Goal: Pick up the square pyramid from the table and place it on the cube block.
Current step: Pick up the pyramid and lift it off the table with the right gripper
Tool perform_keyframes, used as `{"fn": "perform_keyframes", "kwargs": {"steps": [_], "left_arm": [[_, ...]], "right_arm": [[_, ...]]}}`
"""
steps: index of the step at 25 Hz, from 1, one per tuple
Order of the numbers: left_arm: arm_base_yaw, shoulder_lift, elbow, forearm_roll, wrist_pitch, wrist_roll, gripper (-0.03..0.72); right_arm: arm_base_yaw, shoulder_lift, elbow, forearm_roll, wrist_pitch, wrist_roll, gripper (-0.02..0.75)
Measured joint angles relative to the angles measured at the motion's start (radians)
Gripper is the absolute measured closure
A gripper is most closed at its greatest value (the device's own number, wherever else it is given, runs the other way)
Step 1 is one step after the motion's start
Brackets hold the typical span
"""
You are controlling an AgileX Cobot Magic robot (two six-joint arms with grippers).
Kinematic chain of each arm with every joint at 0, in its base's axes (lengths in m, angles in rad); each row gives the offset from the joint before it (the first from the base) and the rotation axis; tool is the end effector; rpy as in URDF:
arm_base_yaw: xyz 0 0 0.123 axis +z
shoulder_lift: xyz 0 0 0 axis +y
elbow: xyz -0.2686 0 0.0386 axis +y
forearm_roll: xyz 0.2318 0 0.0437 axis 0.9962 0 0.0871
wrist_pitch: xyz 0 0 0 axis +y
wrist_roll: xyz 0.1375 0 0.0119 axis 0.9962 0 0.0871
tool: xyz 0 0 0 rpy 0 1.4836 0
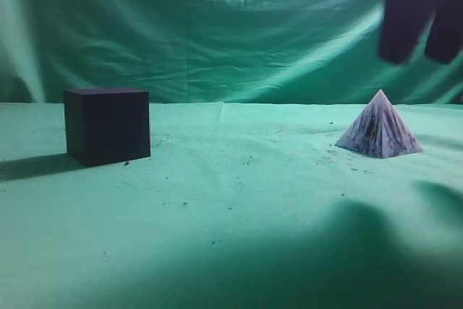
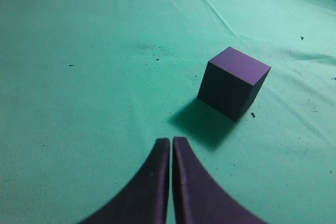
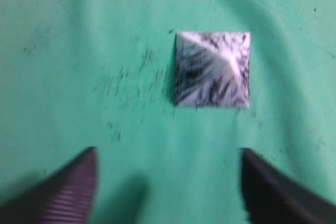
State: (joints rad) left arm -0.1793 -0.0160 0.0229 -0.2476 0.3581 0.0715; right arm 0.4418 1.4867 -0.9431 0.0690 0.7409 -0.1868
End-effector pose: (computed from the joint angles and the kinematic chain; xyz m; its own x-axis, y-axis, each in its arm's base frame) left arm 0.0918 -0.0287 0.1629 -0.2985 -0.1082 -0.9483 0.2141 0.9606 -0.1770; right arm 0.2569 0.1286 0.1831 -0.7736 -0.5155 -0.3685 -0.5524 0.8336 -0.0067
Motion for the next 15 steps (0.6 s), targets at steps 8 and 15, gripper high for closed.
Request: {"fn": "perform_keyframes", "kwargs": {"steps": [8, 15], "left_arm": [[0.000, 0.000, 0.000, 0.000, 0.000, 0.000, 0.688], [0.000, 0.000, 0.000, 0.000, 0.000, 0.000, 0.688]], "right_arm": [[-0.011, 0.200, -0.147, -0.037, 0.007, 0.109, 0.093], [-0.042, 0.350, -0.217, -0.050, 0.007, 0.143, 0.093]]}}
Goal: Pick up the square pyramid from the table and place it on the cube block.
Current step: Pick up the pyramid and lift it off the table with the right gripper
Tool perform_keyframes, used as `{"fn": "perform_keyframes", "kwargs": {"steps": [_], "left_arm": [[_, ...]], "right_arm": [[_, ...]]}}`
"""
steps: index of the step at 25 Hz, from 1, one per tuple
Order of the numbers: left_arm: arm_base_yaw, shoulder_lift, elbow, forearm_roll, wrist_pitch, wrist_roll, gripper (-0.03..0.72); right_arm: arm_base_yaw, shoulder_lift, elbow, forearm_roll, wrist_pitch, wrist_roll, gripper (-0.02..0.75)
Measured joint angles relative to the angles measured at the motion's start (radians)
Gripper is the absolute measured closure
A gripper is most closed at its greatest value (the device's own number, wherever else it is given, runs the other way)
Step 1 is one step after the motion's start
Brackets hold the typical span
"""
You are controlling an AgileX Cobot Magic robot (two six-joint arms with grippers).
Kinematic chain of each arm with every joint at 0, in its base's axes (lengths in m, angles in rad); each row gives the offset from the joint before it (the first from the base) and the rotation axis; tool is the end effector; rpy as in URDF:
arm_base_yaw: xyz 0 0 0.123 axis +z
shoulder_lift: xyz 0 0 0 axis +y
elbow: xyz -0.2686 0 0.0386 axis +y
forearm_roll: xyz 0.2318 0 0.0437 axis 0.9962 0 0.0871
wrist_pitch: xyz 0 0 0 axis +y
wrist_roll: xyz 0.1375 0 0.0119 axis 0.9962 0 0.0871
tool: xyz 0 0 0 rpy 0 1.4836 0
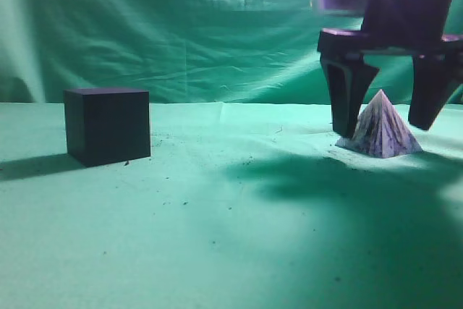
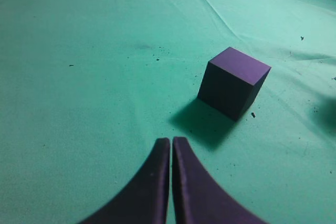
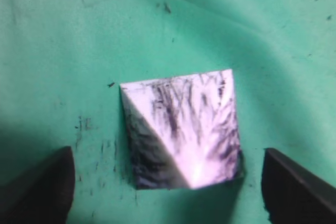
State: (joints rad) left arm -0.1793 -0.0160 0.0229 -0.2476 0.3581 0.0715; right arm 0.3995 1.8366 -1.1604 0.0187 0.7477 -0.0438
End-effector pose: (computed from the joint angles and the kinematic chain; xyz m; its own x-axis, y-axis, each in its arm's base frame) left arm 0.0918 -0.0287 0.1629 -0.2985 -0.1082 -0.9483 0.2141 0.9606 -0.1770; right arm 0.3198 0.1369 0.1268 -0.8839 -0.4058 -0.2323 -0.4184 0.9082 0.0054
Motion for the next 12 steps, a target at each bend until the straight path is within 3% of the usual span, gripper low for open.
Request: {"fn": "perform_keyframes", "kwargs": {"steps": [4, 5, 8, 12], "left_arm": [[0.000, 0.000, 0.000, 0.000, 0.000, 0.000, 0.688], [0.000, 0.000, 0.000, 0.000, 0.000, 0.000, 0.688], [0.000, 0.000, 0.000, 0.000, 0.000, 0.000, 0.688], [0.000, 0.000, 0.000, 0.000, 0.000, 0.000, 0.688]], "right_arm": [[0.000, 0.050, -0.002, 0.000, -0.014, 0.002, 0.093], [0.000, 0.057, -0.006, 0.000, -0.020, 0.002, 0.153], [0.000, 0.063, -0.010, 0.000, -0.024, 0.000, 0.210], [0.000, 0.065, -0.023, -0.021, -0.006, -0.008, 0.379]]}}
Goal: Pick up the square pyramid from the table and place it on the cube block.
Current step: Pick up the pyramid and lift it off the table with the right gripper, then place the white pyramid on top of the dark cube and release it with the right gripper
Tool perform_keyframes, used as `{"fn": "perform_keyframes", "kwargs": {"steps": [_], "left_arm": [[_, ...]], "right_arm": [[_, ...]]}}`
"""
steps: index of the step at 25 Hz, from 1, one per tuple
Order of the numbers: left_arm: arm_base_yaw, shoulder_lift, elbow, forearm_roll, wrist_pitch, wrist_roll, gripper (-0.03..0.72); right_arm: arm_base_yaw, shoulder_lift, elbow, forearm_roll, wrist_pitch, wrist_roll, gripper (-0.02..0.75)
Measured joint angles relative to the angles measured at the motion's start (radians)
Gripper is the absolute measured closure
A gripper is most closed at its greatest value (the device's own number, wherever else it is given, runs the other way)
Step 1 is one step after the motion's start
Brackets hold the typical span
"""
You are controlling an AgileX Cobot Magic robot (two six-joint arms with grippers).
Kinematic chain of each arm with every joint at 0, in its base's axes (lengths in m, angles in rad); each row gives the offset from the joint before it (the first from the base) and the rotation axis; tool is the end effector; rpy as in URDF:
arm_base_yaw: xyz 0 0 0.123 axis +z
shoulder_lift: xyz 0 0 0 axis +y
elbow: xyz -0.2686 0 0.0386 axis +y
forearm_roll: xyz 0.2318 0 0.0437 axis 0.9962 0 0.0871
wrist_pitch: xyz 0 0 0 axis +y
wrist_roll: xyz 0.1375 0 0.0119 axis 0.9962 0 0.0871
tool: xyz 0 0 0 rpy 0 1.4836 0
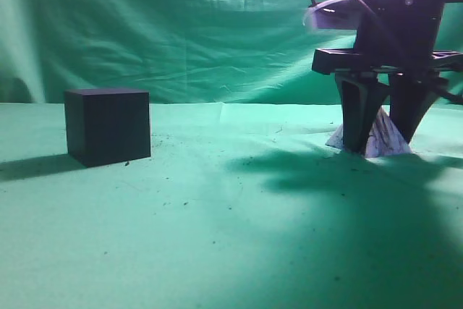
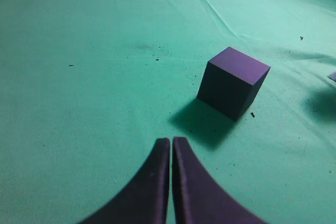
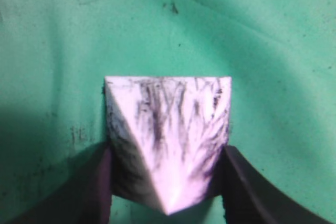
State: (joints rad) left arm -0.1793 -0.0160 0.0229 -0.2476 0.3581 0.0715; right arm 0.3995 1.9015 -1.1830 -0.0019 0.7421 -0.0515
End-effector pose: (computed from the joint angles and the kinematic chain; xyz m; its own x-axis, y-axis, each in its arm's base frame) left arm 0.0918 -0.0287 0.1629 -0.2985 -0.1082 -0.9483 0.2141 0.9606 -0.1770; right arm 0.3261 0.1375 0.1095 -0.8815 -0.4296 -0.1958 -0.4359 0.8999 -0.0116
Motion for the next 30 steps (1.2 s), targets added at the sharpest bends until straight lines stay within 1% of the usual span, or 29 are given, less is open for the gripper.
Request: {"fn": "perform_keyframes", "kwargs": {"steps": [3, 6, 8, 11, 12, 15, 18, 21, 23, 24, 27, 30], "left_arm": [[0.000, 0.000, 0.000, 0.000, 0.000, 0.000, 0.688], [0.000, 0.000, 0.000, 0.000, 0.000, 0.000, 0.688], [0.000, 0.000, 0.000, 0.000, 0.000, 0.000, 0.688], [0.000, 0.000, 0.000, 0.000, 0.000, 0.000, 0.688], [0.000, 0.000, 0.000, 0.000, 0.000, 0.000, 0.688], [0.000, 0.000, 0.000, 0.000, 0.000, 0.000, 0.688], [0.000, 0.000, 0.000, 0.000, 0.000, 0.000, 0.688], [0.000, 0.000, 0.000, 0.000, 0.000, 0.000, 0.688], [0.000, 0.000, 0.000, 0.000, 0.000, 0.000, 0.688], [0.000, 0.000, 0.000, 0.000, 0.000, 0.000, 0.688], [0.000, 0.000, 0.000, 0.000, 0.000, 0.000, 0.688], [0.000, 0.000, 0.000, 0.000, 0.000, 0.000, 0.688]], "right_arm": [[0.002, 0.000, -0.006, -0.017, 0.014, 0.013, 0.368], [0.002, 0.006, -0.041, -0.037, 0.069, 0.017, 0.368], [0.002, 0.006, -0.083, -0.047, 0.139, 0.017, 0.368], [0.007, -0.009, -0.131, -0.047, 0.178, 0.015, 0.368], [0.032, -0.040, -0.180, -0.049, 0.194, 0.011, 0.368], [0.112, -0.095, -0.260, -0.042, 0.209, 0.011, 0.368], [0.229, -0.113, -0.327, -0.001, 0.209, 0.011, 0.368], [0.358, -0.096, -0.373, 0.026, 0.175, 0.011, 0.368], [0.419, -0.068, -0.394, 0.031, 0.150, 0.011, 0.368], [0.419, -0.068, -0.394, 0.031, 0.150, 0.011, 0.368], [0.479, 0.013, -0.444, 0.034, 0.102, 0.009, 0.368], [0.483, 0.075, -0.479, 0.031, 0.096, 0.009, 0.368]]}}
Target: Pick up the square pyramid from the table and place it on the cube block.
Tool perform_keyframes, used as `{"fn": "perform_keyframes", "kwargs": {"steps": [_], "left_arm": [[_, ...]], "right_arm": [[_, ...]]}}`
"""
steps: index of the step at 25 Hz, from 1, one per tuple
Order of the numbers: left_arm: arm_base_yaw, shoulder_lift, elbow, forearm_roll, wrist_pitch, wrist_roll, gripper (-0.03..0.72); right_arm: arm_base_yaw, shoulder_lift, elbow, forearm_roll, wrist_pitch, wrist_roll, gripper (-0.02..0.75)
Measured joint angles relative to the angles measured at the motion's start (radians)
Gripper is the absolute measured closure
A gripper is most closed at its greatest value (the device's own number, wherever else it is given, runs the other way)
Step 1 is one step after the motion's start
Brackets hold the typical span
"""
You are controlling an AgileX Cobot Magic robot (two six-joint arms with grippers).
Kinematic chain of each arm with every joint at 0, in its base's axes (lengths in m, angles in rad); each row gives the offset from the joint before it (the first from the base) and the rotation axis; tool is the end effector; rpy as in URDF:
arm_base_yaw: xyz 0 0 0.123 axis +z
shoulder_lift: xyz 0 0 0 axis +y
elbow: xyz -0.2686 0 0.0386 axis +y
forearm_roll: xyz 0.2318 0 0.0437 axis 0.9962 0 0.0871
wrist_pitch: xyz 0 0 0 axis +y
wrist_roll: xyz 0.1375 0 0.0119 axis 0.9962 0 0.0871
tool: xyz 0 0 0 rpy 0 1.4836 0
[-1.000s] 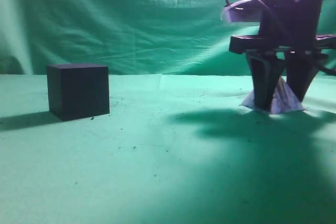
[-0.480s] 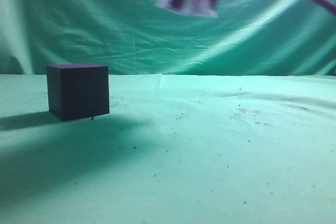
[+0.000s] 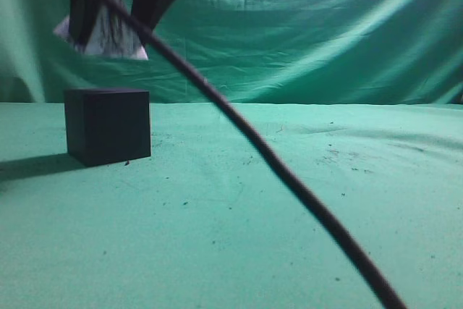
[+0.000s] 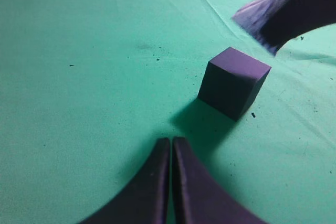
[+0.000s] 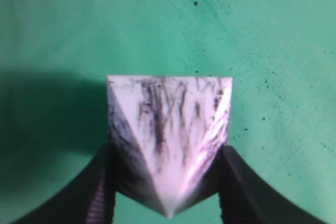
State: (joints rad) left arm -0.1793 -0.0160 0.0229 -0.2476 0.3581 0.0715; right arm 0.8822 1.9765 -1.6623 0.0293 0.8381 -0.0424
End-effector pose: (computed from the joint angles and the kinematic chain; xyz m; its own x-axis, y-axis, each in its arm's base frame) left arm 0.0918 -0.0287 0.1629 -0.2985 -0.1082 -0.9483 0.2141 0.9606 -0.1770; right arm 0.2787 0.3433 0.2037 -0.5380 -0.6895 -0.4849 -0.7911 0.6116 0.0080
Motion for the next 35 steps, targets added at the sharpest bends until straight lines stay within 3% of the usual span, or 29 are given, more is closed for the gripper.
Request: {"fn": "perform_keyframes", "kwargs": {"steps": [6, 9, 11, 16, 18, 21, 24, 27, 28, 35], "left_arm": [[0.000, 0.000, 0.000, 0.000, 0.000, 0.000, 0.688], [0.000, 0.000, 0.000, 0.000, 0.000, 0.000, 0.688], [0.000, 0.000, 0.000, 0.000, 0.000, 0.000, 0.688], [0.000, 0.000, 0.000, 0.000, 0.000, 0.000, 0.688], [0.000, 0.000, 0.000, 0.000, 0.000, 0.000, 0.688], [0.000, 0.000, 0.000, 0.000, 0.000, 0.000, 0.688], [0.000, 0.000, 0.000, 0.000, 0.000, 0.000, 0.688], [0.000, 0.000, 0.000, 0.000, 0.000, 0.000, 0.688], [0.000, 0.000, 0.000, 0.000, 0.000, 0.000, 0.688], [0.000, 0.000, 0.000, 0.000, 0.000, 0.000, 0.688]], "right_arm": [[0.000, 0.083, -0.022, -0.012, -0.017, 0.000, 0.368], [0.000, 0.074, -0.041, -0.015, -0.047, 0.000, 0.536], [0.000, 0.074, -0.042, -0.017, -0.047, 0.000, 0.528], [0.000, 0.068, -0.055, -0.021, 0.045, 0.000, 0.148], [0.000, 0.047, -0.095, -0.034, 0.093, 0.000, 0.085], [0.000, 0.001, -0.194, -0.051, 0.186, 0.000, 0.096], [0.000, -0.046, -0.299, -0.086, 0.300, 0.000, 0.329], [0.000, -0.095, -0.389, -0.135, 0.393, 0.000, 0.615], [0.000, -0.112, -0.409, -0.150, 0.403, 0.003, 0.659], [0.000, -0.324, -0.417, -0.172, 0.429, 0.031, 0.665]]}}
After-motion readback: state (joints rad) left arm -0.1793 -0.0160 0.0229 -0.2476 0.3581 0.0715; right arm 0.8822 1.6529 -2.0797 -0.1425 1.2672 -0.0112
